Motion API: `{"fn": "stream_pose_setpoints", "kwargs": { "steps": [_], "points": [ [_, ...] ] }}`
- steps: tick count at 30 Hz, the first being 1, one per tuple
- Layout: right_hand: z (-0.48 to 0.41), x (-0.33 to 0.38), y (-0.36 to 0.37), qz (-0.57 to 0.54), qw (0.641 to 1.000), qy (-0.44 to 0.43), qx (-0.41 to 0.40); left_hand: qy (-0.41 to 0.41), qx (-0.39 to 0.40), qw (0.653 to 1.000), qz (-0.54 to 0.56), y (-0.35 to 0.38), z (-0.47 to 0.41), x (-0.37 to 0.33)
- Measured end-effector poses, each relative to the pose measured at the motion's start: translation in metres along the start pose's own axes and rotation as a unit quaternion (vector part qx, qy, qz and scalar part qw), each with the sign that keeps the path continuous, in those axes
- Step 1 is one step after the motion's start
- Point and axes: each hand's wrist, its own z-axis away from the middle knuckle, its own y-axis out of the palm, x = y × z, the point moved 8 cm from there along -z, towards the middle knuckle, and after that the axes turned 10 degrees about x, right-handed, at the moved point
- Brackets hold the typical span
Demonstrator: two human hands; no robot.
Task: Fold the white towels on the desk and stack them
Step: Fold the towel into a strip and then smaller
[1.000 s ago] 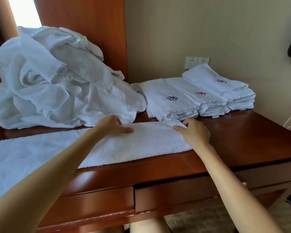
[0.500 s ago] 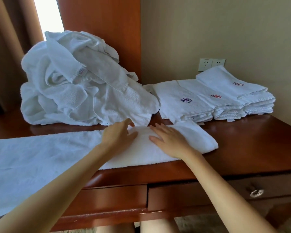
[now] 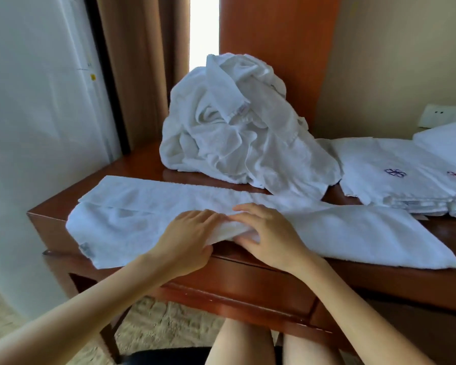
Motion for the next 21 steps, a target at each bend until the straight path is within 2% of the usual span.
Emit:
{"fn": "stream_pose_setpoints", "kwargs": {
  "steps": [3, 6, 9, 12, 14, 16, 18, 19, 20, 21],
  "points": [
    [-0.019, 0.005, 0.008, -0.028, 1.0, 0.013, -0.001, -0.036, -0.004, 0.999, -0.009, -0.009, 0.015, 0.029],
    [-0.024, -0.013, 0.007, -0.065, 0.997, 0.05, 0.0, -0.121, -0.028, 0.992, -0.007, -0.025, 0.046, 0.088],
    [-0.033, -0.018, 0.003, -0.059, 0.995, 0.08, -0.009, -0.207, -0.092, 0.974, 0.027, -0.046, 0.084, 0.145],
    [-0.051, -0.018, -0.002, -0.073, 0.993, 0.097, -0.005, -0.252, -0.152, 0.952, 0.082, -0.064, 0.102, 0.182],
    [-0.064, -0.024, -0.006, -0.069, 0.991, 0.116, -0.001, -0.257, -0.115, 0.954, 0.1, -0.069, 0.097, 0.196],
    [-0.076, -0.037, -0.009, -0.071, 0.987, 0.141, 0.005, -0.27, -0.002, 0.958, 0.094, -0.069, 0.086, 0.21],
    [-0.088, -0.052, -0.01, -0.073, 0.983, 0.166, 0.022, -0.294, 0.114, 0.947, 0.058, -0.068, 0.077, 0.222],
    [-0.092, -0.059, -0.008, -0.07, 0.981, 0.174, 0.038, -0.309, 0.129, 0.942, 0.034, -0.072, 0.074, 0.229],
    [-0.097, -0.063, -0.004, -0.066, 0.98, 0.178, 0.055, -0.324, 0.107, 0.94, 0.008, -0.082, 0.07, 0.236],
    [-0.101, -0.066, -0.001, -0.062, 0.98, 0.179, 0.066, -0.329, 0.051, 0.943, -0.019, -0.095, 0.064, 0.241]
  ]
}}
